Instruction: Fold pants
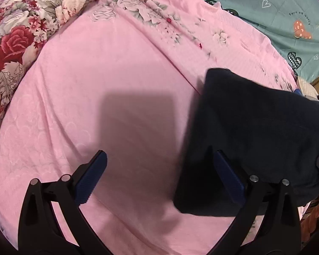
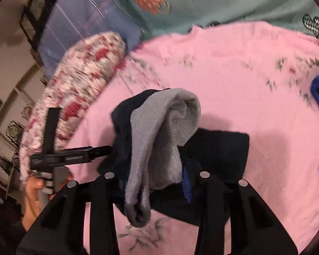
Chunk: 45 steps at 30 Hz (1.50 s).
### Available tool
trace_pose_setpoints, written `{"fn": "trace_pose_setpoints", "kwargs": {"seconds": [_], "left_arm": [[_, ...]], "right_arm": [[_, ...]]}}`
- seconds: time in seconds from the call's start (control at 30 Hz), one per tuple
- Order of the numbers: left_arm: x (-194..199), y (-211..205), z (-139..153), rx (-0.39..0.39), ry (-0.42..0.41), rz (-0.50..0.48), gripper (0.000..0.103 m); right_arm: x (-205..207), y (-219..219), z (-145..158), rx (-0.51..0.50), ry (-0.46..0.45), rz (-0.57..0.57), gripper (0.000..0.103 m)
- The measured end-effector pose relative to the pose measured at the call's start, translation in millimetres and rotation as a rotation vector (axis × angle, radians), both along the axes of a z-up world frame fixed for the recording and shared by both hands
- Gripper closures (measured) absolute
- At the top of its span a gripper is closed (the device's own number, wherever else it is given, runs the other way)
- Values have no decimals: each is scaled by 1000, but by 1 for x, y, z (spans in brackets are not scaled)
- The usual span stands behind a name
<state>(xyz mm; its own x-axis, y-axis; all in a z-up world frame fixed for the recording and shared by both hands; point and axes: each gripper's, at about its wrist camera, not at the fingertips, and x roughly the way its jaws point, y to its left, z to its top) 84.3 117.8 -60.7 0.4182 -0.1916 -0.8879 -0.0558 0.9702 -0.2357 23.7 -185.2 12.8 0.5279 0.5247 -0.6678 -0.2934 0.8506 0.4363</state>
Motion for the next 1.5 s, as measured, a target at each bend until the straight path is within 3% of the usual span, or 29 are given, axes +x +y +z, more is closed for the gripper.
{"fn": "trace_pose_setpoints", "kwargs": {"seconds": [0.1,0.17,0.23,0.37,0.43,0.53,0.57,0.63,0.7,0.8,0.83,0.87,0.93,1.03,1.13,1.2,1.27,1.33,1.43,1.5], "left_arm": [[3,-11,-9,41,15,-13,2],[6,-24,-26,82,44,-44,2],[6,-36,-32,160,40,-61,2],[4,-36,-9,215,-10,-68,2],[7,-32,6,198,-41,-54,2],[16,-34,29,148,-90,-55,2],[22,-40,34,137,-94,-61,2],[33,-54,40,105,-94,-89,2],[45,-72,37,86,-91,-131,2],[61,-100,16,97,-44,-154,2],[70,-106,4,135,-23,-154,2],[80,-109,-9,171,-6,-155,2],[91,-102,-23,125,19,-139,2],[95,-99,-19,104,24,-134,2],[81,-82,-5,13,53,-118,2],[67,-66,9,-4,30,-90,2],[51,-51,19,3,-21,-39,2],[46,-46,11,14,-10,-8,2],[53,-53,-30,75,73,-10,2],[45,-62,-27,136,10,-25,2]], "right_arm": [[-4,-32,-3,17,49,-84,62],[10,-49,-42,-27,172,-130,57],[25,-54,-90,-68,305,-142,43],[15,-54,-60,-124,211,-99,39],[9,-62,-40,-123,152,-102,39],[7,-82,-13,-129,41,-199,40],[8,-86,-7,-104,8,-216,44],[20,-86,-7,-34,23,-199,103],[39,-77,-15,18,70,-154,103],[62,-41,-30,-2,131,-71,103],[69,-29,-39,-14,154,-56,103],[72,-26,-46,-48,162,-71,103],[84,-30,-62,-142,141,-136,103],[91,-39,-73,-98,151,-147,103],[83,-37,-60,-82,137,-127,103],[68,-46,-52,-35,134,-121,95],[48,-53,-38,-12,101,-126,88],[29,-50,-32,8,73,-86,76],[21,-43,-56,-69,152,-86,73],[23,-50,-68,-63,155,-109,78]]}}
